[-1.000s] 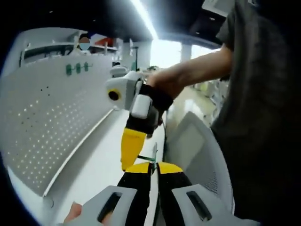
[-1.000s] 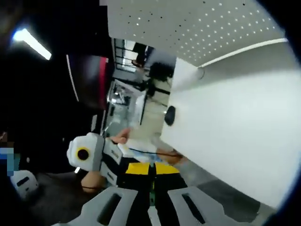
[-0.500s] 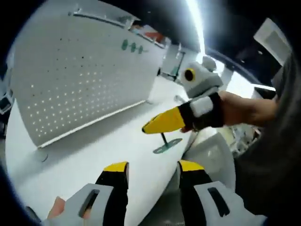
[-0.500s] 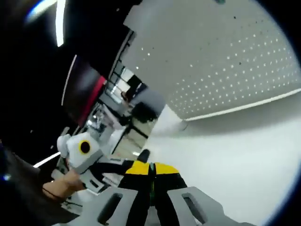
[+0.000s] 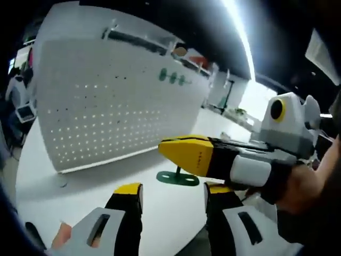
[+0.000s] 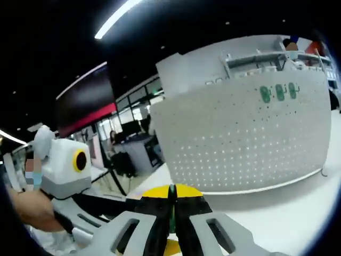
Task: Insert the hook assembly into the mounting plate slot until the hook locks in place.
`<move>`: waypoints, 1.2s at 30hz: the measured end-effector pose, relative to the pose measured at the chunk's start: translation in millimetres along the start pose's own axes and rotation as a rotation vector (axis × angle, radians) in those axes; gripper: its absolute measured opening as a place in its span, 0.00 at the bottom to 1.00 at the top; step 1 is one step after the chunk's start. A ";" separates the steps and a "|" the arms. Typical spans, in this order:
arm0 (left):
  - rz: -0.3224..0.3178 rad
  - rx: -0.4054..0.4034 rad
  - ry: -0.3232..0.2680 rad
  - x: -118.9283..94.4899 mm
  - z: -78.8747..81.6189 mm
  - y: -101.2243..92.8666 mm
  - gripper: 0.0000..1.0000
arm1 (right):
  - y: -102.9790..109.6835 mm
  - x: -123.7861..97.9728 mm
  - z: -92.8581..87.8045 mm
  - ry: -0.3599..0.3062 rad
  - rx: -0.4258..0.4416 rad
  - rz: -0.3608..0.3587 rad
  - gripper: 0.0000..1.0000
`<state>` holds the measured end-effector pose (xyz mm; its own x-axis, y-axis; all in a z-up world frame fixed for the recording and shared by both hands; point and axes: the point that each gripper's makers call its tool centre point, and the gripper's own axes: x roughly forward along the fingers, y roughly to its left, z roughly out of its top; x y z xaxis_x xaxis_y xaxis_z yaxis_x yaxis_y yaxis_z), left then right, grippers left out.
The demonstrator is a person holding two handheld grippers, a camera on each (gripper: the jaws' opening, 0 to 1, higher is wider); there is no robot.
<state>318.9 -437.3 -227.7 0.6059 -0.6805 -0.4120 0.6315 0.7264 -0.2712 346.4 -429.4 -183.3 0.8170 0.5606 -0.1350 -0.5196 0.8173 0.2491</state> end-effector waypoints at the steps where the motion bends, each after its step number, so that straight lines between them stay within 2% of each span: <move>1: 0.003 0.002 -0.003 -0.3 0.2 0.3 0.48 | 0.0 1.1 -1.0 0.008 0.001 0.000 0.00; 7: 0.035 -0.005 -0.039 -5.0 4.5 4.3 0.45 | 4.0 -1.1 1.4 -0.020 -0.009 0.015 0.00; 10: 0.048 0.019 -0.051 -5.8 7.7 3.9 0.43 | 8.4 -0.4 2.1 -0.030 -0.025 0.029 0.00; 20: 0.065 0.096 -0.033 -6.2 9.4 3.6 0.33 | 18.8 1.4 3.2 -0.047 -0.077 0.070 0.00; 27: 0.081 0.117 -0.006 -6.5 0.0 9.0 0.32 | 23.7 4.8 -8.5 -0.003 -0.100 0.100 0.00; 30: 0.073 0.105 -0.005 -5.3 -4.1 11.9 0.32 | 25.7 6.4 -13.9 0.033 -0.130 0.119 0.00; 36: 0.068 0.104 0.014 0.1 -11.6 15.7 0.31 | 22.7 10.6 -24.3 0.098 -0.137 0.142 0.00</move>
<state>323.2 -424.9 -242.1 0.6430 -0.6278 -0.4386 0.6360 0.7568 -0.1509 337.2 -401.7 -202.3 0.7087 0.6760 -0.2020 -0.6621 0.7361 0.1406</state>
